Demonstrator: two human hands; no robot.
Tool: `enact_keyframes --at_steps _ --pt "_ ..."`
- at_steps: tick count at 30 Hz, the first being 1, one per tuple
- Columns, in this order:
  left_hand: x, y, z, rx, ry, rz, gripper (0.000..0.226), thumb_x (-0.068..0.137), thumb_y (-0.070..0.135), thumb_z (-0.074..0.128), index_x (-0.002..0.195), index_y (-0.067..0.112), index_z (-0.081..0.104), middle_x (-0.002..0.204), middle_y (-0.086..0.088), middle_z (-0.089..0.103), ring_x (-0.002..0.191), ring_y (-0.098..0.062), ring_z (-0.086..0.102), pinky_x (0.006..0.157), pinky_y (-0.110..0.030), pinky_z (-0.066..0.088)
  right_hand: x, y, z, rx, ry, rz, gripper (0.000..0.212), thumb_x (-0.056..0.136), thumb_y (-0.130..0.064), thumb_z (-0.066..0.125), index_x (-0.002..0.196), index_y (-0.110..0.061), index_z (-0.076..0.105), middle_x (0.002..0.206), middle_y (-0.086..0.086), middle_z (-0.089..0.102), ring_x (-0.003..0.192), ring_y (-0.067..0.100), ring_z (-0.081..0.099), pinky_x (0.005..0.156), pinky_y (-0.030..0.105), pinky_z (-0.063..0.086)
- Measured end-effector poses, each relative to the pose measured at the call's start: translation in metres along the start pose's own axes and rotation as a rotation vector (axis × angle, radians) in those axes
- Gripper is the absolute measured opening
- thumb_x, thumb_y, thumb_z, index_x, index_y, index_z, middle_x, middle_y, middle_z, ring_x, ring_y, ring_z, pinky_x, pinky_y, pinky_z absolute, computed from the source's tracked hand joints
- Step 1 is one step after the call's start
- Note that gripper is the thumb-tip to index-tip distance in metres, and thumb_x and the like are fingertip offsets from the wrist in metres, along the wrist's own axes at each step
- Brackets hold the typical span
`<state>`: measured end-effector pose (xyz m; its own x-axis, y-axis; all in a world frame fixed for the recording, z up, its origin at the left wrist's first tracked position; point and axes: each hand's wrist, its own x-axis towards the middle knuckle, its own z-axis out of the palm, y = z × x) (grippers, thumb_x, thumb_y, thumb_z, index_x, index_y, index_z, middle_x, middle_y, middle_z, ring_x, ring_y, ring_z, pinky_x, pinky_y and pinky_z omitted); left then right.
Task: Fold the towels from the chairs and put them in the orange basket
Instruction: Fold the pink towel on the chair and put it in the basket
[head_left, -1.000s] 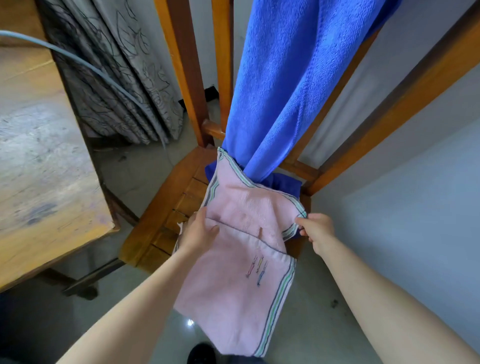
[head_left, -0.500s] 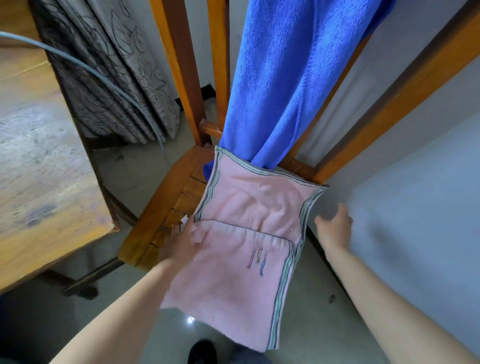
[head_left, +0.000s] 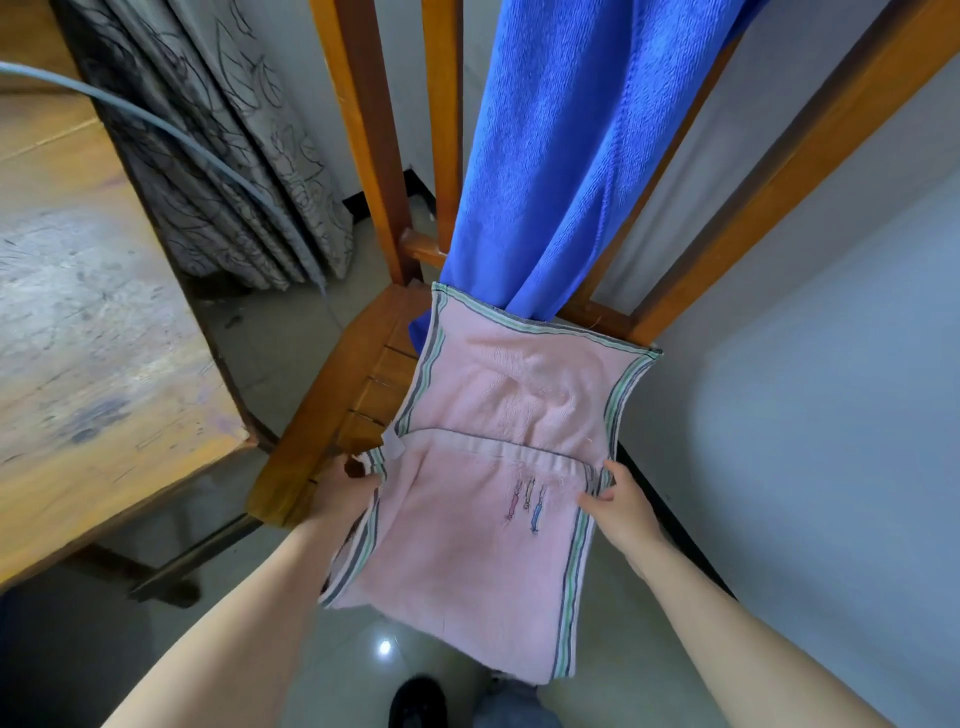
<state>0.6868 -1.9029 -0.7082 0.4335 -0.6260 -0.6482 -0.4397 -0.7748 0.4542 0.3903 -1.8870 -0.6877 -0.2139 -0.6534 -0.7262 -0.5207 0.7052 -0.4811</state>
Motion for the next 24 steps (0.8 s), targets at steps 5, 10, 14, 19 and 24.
enact_keyframes --at_steps 5,10,14,19,24 --pt "-0.011 0.006 0.004 -0.072 -0.003 -0.016 0.025 0.088 0.016 0.060 0.109 0.002 0.064 0.111 -0.015 0.065 0.103 -0.035 0.059 0.086 -0.033 0.044 0.004 -0.007 0.008 0.204 0.018 0.039 0.065 0.087 -0.011 0.060 0.143 -0.011 0.028 0.122 0.009 0.052 0.100 0.023 0.051 0.085 0.030 0.039" --pt "-0.033 0.013 -0.013 -0.179 0.056 -0.003 0.019 0.093 0.020 0.053 0.079 0.008 0.061 0.083 -0.013 0.062 0.081 -0.028 0.057 0.068 -0.025 0.036 -0.002 -0.006 0.010 0.363 0.029 0.185 0.031 0.083 -0.003 0.062 0.110 0.011 0.058 0.098 0.021 0.063 0.086 0.029 0.059 0.069 0.027 0.041" --pt "-0.064 0.031 -0.041 -0.375 0.060 0.007 0.019 0.095 0.021 0.050 0.079 0.015 0.057 0.079 -0.007 0.060 0.078 -0.023 0.057 0.064 -0.025 0.039 -0.014 -0.002 -0.023 0.334 -0.026 0.073 0.014 0.080 -0.006 0.067 0.073 0.000 0.057 0.077 0.013 0.055 0.072 0.021 0.050 0.063 0.028 0.034" --pt "-0.095 0.054 -0.073 -0.478 0.105 0.102 0.019 0.092 0.029 0.055 0.077 0.025 0.066 0.075 -0.004 0.065 0.065 -0.020 0.056 0.055 -0.025 0.040 -0.029 -0.011 -0.079 0.544 -0.061 -0.011 0.013 0.083 0.006 0.060 0.076 -0.006 0.060 0.075 0.011 0.059 0.068 0.021 0.054 0.064 0.027 0.046" --pt "-0.101 0.090 -0.070 -0.533 0.090 0.212 0.024 0.093 0.025 0.054 0.075 0.023 0.069 0.068 -0.001 0.067 0.061 -0.017 0.059 0.057 -0.026 0.047 -0.026 -0.034 -0.121 0.684 -0.086 -0.097 0.025 0.058 -0.009 0.073 0.080 -0.005 0.062 0.067 0.005 0.067 0.055 0.011 0.064 0.050 0.017 0.053"
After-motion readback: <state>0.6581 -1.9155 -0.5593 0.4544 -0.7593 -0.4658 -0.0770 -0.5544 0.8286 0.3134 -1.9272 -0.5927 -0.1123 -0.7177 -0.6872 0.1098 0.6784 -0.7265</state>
